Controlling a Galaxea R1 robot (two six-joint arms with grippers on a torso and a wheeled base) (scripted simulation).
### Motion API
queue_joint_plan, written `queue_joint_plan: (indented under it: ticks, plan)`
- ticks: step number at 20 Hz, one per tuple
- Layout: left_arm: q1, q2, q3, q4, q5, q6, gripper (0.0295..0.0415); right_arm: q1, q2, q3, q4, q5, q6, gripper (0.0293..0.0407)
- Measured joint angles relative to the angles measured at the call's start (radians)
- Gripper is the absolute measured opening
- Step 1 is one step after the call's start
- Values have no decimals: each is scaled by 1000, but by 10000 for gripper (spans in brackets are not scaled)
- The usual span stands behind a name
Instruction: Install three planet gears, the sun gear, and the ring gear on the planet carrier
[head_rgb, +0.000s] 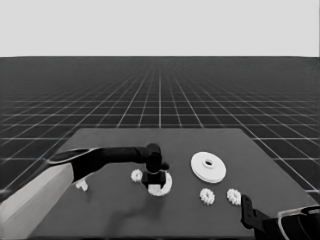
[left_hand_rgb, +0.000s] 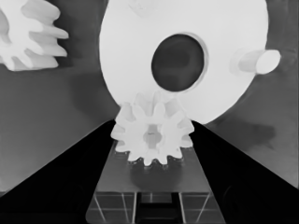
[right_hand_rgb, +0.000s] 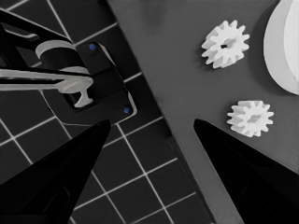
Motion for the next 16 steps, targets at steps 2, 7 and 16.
queue_joint_plan:
  ticks: [2, 7, 16]
  plan:
    - [1, 0, -1, 1, -1, 1, 312, 0, 0, 0, 0, 0, 0, 385]
    - [2, 0, -2, 2, -1, 1, 384, 0, 0, 0, 0, 0, 0, 385]
    - [-148, -17, 91, -145, 30, -66, 385, 0, 0, 0, 0, 0, 0, 385]
